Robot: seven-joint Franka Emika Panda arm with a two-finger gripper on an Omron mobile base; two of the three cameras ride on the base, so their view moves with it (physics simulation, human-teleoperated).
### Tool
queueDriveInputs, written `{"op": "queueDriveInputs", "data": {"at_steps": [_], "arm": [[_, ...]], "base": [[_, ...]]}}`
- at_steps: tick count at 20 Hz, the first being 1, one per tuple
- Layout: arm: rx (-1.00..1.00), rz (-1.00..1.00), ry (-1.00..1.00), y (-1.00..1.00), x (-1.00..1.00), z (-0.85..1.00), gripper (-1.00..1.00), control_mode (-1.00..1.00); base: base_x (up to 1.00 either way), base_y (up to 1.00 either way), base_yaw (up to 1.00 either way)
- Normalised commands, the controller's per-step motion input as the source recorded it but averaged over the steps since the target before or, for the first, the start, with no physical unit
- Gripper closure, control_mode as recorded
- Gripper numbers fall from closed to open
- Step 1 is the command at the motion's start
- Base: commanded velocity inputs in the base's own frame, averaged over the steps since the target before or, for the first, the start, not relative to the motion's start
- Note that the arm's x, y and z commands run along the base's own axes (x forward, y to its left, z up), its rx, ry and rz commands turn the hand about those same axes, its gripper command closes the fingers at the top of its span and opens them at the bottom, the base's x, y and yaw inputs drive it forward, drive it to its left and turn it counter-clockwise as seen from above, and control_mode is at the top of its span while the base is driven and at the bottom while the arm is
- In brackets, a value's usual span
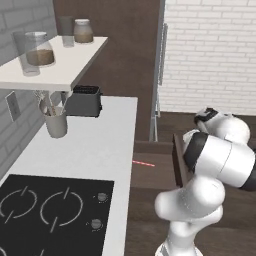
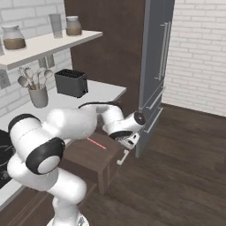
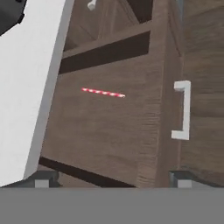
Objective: Take a straw from the drawer in front and place it inside the glass cup on the dining counter.
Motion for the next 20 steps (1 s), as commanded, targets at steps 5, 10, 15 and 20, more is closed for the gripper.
{"op": "queueDriveInputs", "data": {"at_steps": [5,10,15,20], "arm": [[-0.11,-0.02,0.29,0.80,0.34,0.18,-1.00,-1.00],[-0.12,-0.03,0.22,0.36,0.46,-0.14,-1.00,-1.00],[-0.10,-0.01,0.12,0.01,0.50,-0.41,-1.00,-1.00],[-0.06,0.00,0.04,0.00,0.35,-0.55,-1.00,-1.00]], "base": [[0.00,0.00,0.00],[0.00,0.00,0.00],[0.00,0.00,0.00],[0.00,0.00,0.00]]}}
